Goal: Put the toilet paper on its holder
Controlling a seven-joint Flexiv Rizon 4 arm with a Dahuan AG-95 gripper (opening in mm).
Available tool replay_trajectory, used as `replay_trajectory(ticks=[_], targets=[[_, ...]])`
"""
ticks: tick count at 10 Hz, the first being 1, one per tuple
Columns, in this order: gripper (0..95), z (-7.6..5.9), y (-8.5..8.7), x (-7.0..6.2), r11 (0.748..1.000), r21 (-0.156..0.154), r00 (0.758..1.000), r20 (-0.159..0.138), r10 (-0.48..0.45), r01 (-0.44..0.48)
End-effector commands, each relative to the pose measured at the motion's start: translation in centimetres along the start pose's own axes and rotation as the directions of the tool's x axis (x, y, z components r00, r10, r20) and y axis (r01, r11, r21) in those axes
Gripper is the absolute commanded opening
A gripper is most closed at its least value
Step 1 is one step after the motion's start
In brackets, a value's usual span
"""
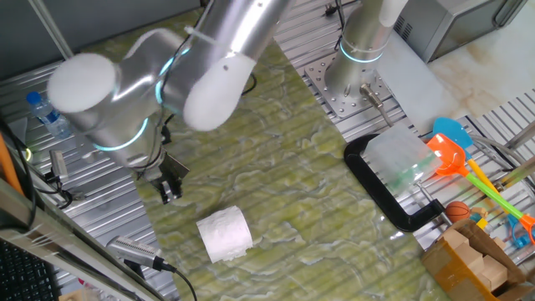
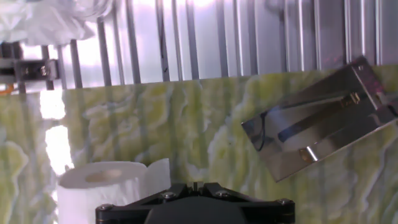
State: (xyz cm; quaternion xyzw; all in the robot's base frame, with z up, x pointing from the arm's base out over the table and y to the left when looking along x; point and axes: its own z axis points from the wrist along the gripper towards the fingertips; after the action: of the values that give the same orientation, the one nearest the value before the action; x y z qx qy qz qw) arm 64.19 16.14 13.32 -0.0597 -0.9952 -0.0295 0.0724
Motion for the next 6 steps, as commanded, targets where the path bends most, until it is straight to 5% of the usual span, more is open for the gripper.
replay_trajectory(ticks=[1,4,6], targets=[[0.0,-0.02,-0.14,0.39,0.997,0.037,0.994,0.088,-0.067,0.064],[0.0,-0.02,-0.14,0.39,0.998,0.003,0.982,0.177,-0.065,0.065],[0.0,-0.02,-0.14,0.39,0.999,-0.007,0.986,0.158,-0.051,0.053]])
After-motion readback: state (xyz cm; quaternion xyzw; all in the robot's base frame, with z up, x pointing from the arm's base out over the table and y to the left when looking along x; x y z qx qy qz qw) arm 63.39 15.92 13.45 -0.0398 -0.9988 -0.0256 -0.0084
